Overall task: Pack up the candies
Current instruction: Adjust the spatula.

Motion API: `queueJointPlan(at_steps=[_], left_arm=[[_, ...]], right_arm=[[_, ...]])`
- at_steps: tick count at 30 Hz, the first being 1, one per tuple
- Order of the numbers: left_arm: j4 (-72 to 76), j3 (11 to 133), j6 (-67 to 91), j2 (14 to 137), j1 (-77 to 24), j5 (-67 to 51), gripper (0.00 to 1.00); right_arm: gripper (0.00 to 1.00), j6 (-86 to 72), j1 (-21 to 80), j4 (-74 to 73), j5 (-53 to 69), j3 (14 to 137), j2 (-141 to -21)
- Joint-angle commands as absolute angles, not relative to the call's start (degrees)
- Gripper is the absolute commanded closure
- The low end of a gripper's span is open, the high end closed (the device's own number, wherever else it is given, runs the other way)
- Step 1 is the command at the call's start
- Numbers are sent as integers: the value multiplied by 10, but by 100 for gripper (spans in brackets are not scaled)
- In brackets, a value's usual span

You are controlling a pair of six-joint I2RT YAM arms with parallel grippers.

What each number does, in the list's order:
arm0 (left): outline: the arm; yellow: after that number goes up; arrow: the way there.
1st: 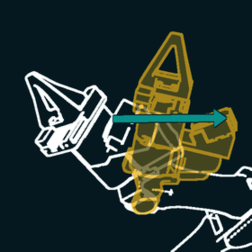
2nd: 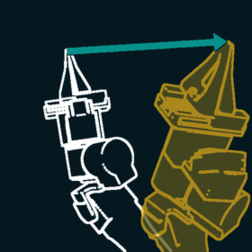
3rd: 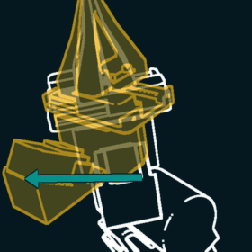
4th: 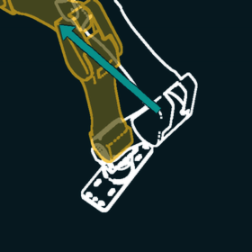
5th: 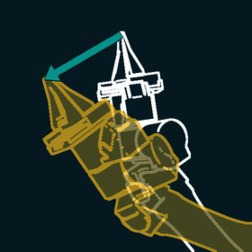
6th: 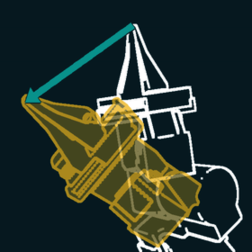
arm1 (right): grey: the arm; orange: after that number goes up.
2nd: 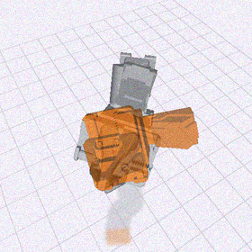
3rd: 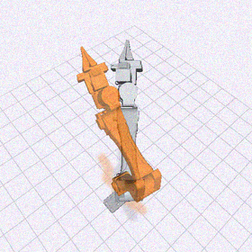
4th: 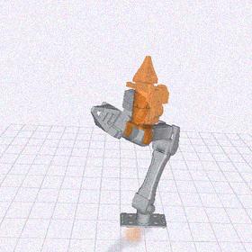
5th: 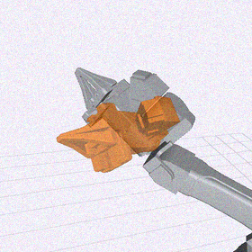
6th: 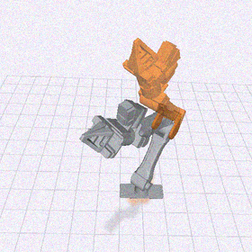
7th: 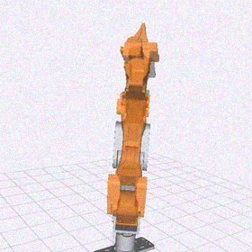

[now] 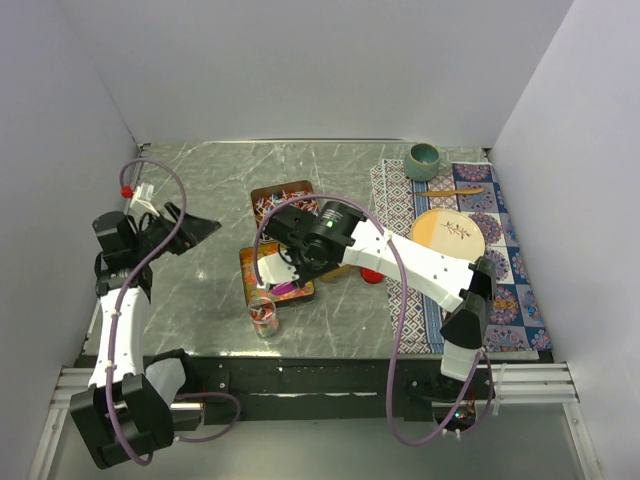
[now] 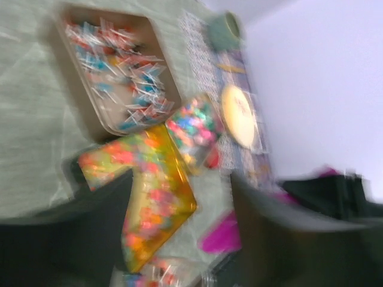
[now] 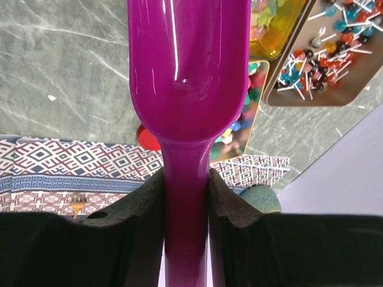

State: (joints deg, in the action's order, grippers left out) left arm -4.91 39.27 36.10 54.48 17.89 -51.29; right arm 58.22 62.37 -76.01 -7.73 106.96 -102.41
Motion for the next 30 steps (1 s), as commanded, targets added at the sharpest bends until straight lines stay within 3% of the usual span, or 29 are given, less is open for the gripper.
queueJointPlan(at_steps=[1, 2, 4, 18, 24, 27, 28, 30], left_arm=[[83, 350, 410, 534, 159, -667, 59], [81, 344, 410, 536, 149, -670, 78], [86, 341, 412, 540, 132, -684, 93], [-27, 421, 310, 653, 52, -646, 92], [10, 438, 321, 694, 51, -645, 94], [4, 496, 315, 693, 51, -658, 85], [1, 539, 314, 691, 51, -654, 72], [-37, 581, 291, 682, 51, -635, 56]], right_arm=[[100, 552, 601, -715, -93, 1059, -999], [100, 543, 596, -710, -80, 1067, -1003], [100, 519, 585, -692, -67, 1077, -1013], [100, 462, 582, -637, -2, 1290, -1109], [100, 439, 563, -640, 69, 1328, -1094], [100, 476, 530, -663, 53, 1263, -1058], [100, 489, 495, -667, 55, 1206, -1043], [100, 540, 455, -671, 57, 1144, -990]])
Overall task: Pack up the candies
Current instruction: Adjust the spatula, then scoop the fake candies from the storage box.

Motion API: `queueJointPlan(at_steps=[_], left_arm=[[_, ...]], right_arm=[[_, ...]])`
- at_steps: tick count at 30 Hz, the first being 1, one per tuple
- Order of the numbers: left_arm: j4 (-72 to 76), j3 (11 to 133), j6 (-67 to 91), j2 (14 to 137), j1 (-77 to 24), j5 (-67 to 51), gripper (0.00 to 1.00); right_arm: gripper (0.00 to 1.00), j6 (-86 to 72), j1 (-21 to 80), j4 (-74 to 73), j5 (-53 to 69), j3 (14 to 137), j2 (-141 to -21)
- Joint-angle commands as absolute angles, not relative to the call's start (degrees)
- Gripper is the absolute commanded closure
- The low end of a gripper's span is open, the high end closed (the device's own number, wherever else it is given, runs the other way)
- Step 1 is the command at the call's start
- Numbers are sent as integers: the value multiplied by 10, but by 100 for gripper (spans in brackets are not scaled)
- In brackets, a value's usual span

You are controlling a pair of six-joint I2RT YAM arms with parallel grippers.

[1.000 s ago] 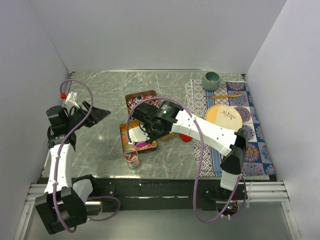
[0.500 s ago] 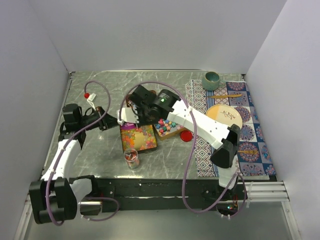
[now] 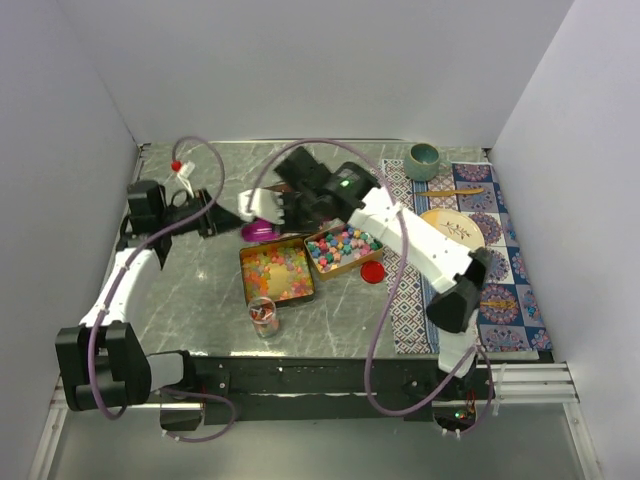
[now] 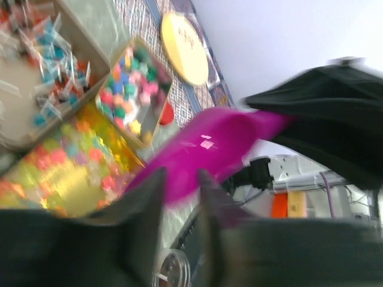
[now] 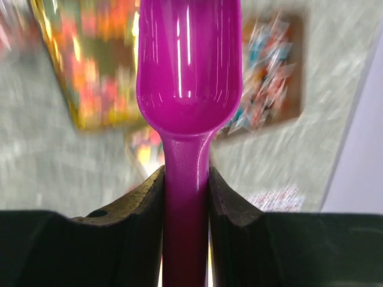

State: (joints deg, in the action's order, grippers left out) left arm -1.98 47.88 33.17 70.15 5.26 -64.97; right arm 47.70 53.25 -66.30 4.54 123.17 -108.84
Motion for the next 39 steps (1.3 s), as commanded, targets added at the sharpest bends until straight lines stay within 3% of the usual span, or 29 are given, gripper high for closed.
queueJointPlan(at_steps=[1, 5, 6, 7, 12, 22, 39], left_arm=[[-60, 606, 280, 681, 51, -624, 41], [-99, 591, 236, 690, 51, -580, 19], [-104, 578, 236, 693, 51, -567, 18], [-104, 550, 239, 695, 52, -559, 3], [-49, 474, 273, 673, 52, -542, 3], [-78, 470, 243, 660, 62, -511, 3], [-92, 468, 236, 668, 59, -497, 3]], right_arm=[[100, 561, 437, -671, 50, 1086, -973], [100, 685, 333, -674, 11, 998, -917], [100, 702, 322, -678, 7, 992, -917], [100, 716, 308, -682, 1, 991, -920], [100, 792, 276, -721, -47, 1044, -978], [100, 886, 278, -745, -156, 1078, -1061], [100, 821, 317, -724, -216, 1077, -1130]])
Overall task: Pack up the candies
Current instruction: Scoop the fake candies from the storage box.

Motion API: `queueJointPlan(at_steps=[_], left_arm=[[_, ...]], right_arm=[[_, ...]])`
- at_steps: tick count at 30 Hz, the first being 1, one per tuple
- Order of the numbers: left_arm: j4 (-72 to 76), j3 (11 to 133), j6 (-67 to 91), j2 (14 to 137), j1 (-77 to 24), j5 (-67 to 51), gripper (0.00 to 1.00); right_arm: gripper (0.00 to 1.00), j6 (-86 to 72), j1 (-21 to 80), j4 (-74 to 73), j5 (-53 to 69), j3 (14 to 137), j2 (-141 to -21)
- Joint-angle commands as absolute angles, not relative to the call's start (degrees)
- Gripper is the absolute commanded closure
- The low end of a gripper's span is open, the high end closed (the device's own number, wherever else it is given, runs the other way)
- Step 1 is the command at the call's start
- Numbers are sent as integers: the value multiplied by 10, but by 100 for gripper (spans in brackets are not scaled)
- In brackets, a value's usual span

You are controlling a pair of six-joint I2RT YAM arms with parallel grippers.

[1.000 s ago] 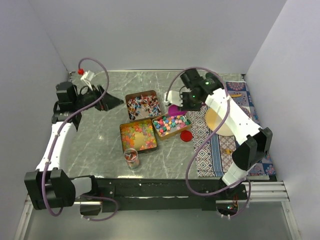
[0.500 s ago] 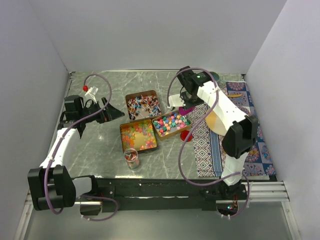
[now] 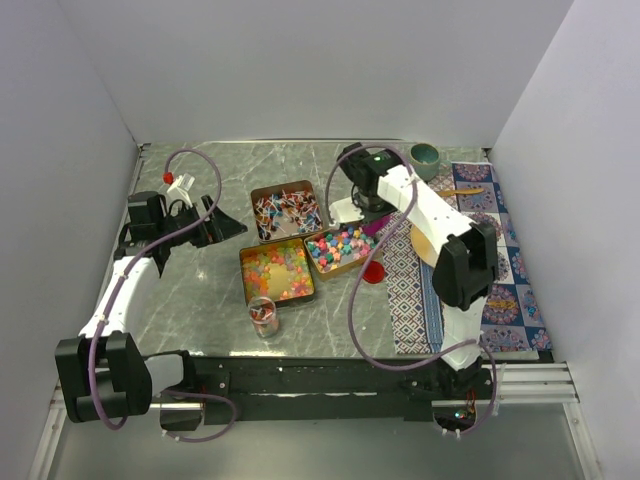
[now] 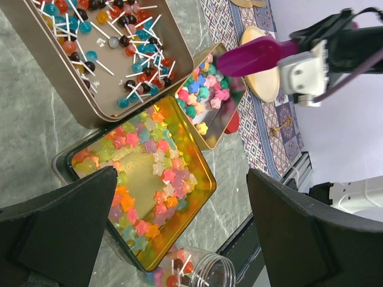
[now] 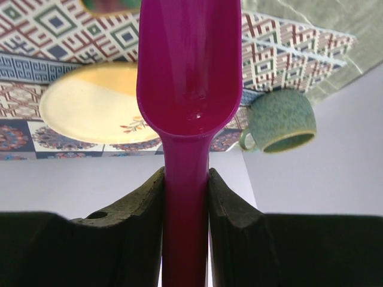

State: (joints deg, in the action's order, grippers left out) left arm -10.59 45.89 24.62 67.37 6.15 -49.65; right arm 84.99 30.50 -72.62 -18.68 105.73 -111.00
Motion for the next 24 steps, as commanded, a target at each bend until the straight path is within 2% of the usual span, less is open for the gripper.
queueJointPlan(at_steps=[1, 9, 24], left_arm=[[-92, 468, 236, 668, 59, -497, 3], [-90, 469, 239, 668, 58, -493, 3], [-82, 455, 239, 653, 63, -485, 3]], right_arm=[[100, 811, 318, -722, -216, 1079, -1135], [100, 773, 331, -705, -264, 1045, -1149], [100, 769, 393, -702, -201, 994, -1134]])
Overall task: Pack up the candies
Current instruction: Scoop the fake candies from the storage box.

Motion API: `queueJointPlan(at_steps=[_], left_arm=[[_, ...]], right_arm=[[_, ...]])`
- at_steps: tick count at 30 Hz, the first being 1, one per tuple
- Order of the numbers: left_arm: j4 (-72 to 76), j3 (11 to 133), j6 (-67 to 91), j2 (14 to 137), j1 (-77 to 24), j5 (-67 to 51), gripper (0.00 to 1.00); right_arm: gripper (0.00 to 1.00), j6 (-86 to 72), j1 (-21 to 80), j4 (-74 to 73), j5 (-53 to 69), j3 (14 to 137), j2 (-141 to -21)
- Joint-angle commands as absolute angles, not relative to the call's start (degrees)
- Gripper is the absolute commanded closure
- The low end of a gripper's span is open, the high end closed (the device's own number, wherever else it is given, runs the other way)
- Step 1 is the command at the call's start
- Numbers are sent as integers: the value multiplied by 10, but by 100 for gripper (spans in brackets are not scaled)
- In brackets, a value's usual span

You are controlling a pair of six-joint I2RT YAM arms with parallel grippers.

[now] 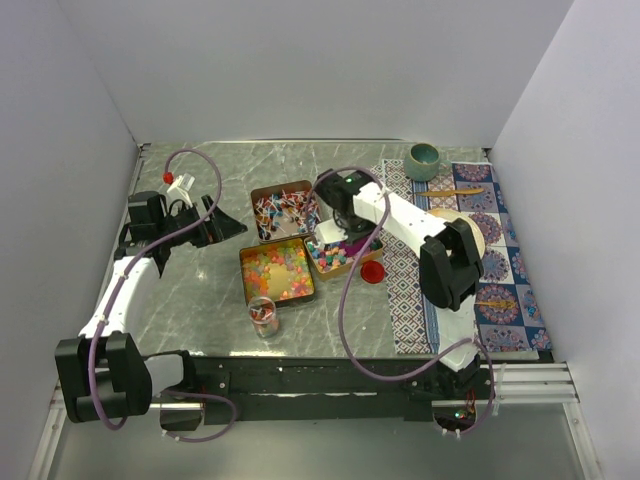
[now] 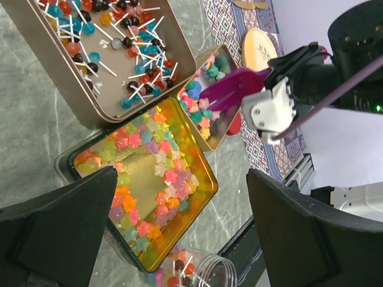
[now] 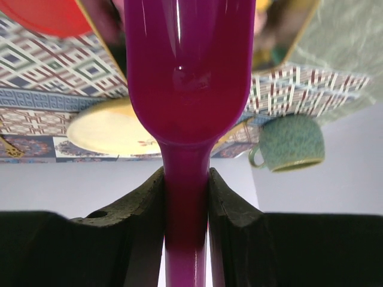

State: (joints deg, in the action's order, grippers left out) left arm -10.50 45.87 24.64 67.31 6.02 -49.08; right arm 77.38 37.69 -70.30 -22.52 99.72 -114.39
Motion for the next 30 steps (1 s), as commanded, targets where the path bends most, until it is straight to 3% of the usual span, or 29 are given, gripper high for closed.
queueJointPlan(at_steps=[1, 9, 21, 30], left_arm=[[-79, 454, 242, 651, 65, -485, 3], [-72, 442, 246, 650, 80, -486, 3], [-84, 446, 230, 677, 91, -475, 3], [-81, 463, 233, 717, 127, -469, 3]], right_arm=[[100, 767, 393, -706, -197, 998, -1138], [100, 738, 400, -723, -156, 1064, -1189], [100, 927, 403, -568, -152, 879, -1124], [100, 946, 381, -633, -30, 1020, -1208]])
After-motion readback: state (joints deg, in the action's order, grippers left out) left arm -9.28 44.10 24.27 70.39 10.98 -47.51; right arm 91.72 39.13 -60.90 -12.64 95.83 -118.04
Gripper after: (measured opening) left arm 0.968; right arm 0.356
